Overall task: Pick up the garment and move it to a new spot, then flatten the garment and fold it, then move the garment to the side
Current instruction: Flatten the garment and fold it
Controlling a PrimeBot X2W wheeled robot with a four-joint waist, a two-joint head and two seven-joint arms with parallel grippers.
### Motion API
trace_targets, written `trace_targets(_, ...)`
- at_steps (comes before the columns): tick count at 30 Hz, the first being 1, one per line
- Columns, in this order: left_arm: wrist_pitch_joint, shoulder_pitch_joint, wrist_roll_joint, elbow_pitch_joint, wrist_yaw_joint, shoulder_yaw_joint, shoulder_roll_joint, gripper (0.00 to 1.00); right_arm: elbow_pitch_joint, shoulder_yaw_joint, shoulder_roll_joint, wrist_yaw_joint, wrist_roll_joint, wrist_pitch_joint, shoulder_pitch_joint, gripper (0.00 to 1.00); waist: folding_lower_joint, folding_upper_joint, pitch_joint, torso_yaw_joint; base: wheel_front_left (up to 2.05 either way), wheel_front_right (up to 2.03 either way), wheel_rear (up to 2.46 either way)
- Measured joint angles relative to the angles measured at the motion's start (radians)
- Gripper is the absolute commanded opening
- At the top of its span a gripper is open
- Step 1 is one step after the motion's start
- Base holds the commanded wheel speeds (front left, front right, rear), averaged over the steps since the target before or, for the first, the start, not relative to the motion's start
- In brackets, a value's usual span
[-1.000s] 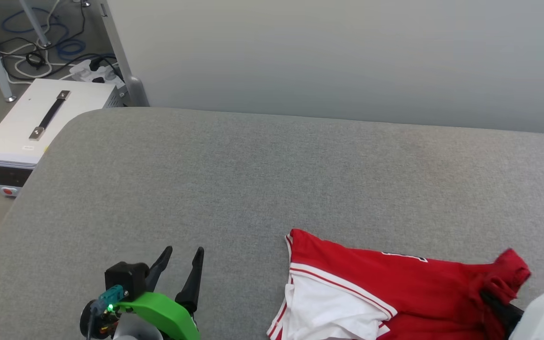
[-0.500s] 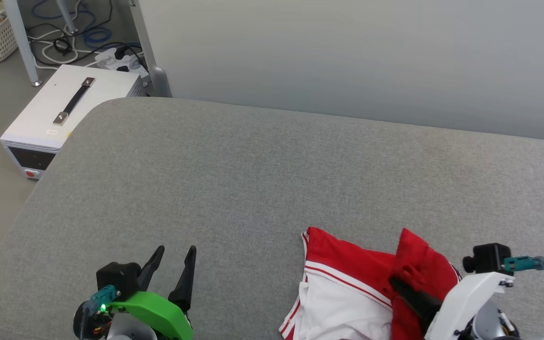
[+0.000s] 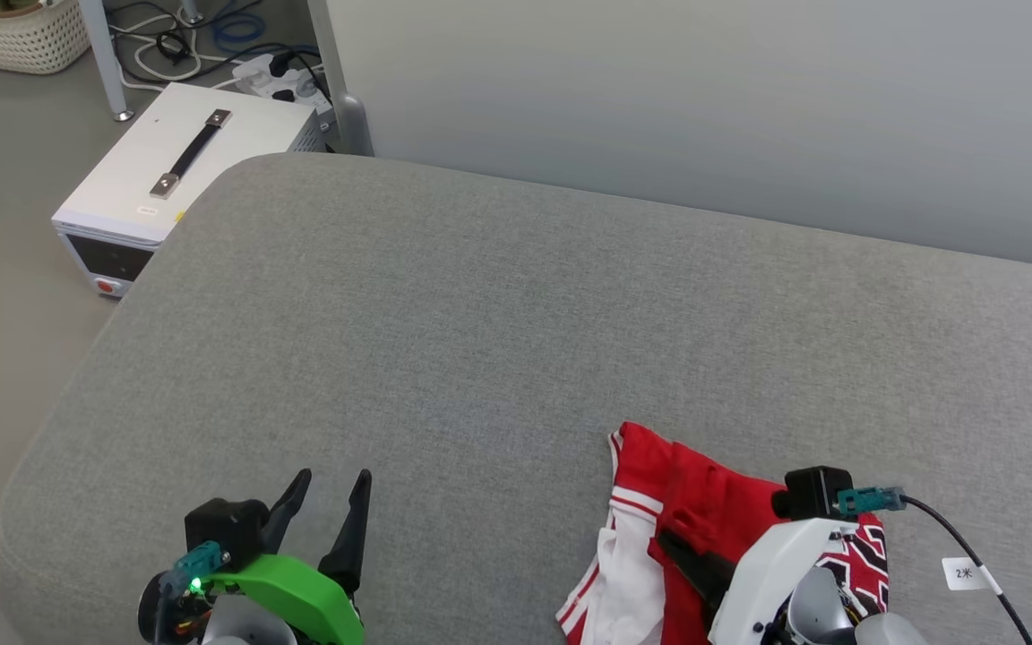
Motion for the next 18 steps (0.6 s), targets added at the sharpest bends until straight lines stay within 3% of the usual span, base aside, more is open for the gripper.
trace_targets(3, 0.000, 0.000, 0.000, 0.006, -0.003, 0.000, -0.001, 1.00, 0.066, 0.005, 0.000, 0.000, -0.012, -0.038, -0.029, 0.00, 0.0000, 0.0000, 0.006, 0.014, 0.00, 0.00, 0.00)
trace_targets(4, 0.000, 0.000, 0.000, 0.007, -0.003, 0.000, -0.002, 1.00, 0.079, 0.007, 0.000, 0.000, -0.014, -0.049, -0.036, 0.09, 0.0000, 0.0000, 0.008, 0.017, 0.00, 0.00, 0.00)
trace_targets(5, 0.000, 0.000, 0.000, 0.009, -0.003, 0.000, -0.002, 1.00, 0.095, 0.015, 0.000, 0.000, -0.014, -0.060, -0.045, 0.45, 0.0000, 0.0000, 0.009, 0.020, 0.00, 0.00, 0.00)
trace_targets(6, 0.000, 0.000, 0.000, 0.011, -0.003, 0.000, -0.002, 1.00, 0.104, 0.028, -0.001, 0.000, -0.011, -0.069, -0.053, 1.00, 0.0000, 0.0000, 0.011, 0.023, 0.00, 0.00, 0.00)
trace_targets(12, 0.000, -0.001, 0.000, 0.020, -0.003, 0.002, -0.004, 1.00, 0.097, 0.122, 0.001, 0.000, 0.034, -0.091, -0.082, 1.00, 0.0000, 0.0000, 0.008, 0.026, 0.00, 0.00, 0.00)
trace_targets(18, 0.000, 0.000, 0.000, 0.019, -0.003, 0.005, -0.005, 1.00, 0.069, 0.146, 0.001, 0.000, 0.049, -0.102, -0.090, 1.00, 0.0000, 0.0000, -0.009, 0.013, 0.00, 0.00, 0.00)
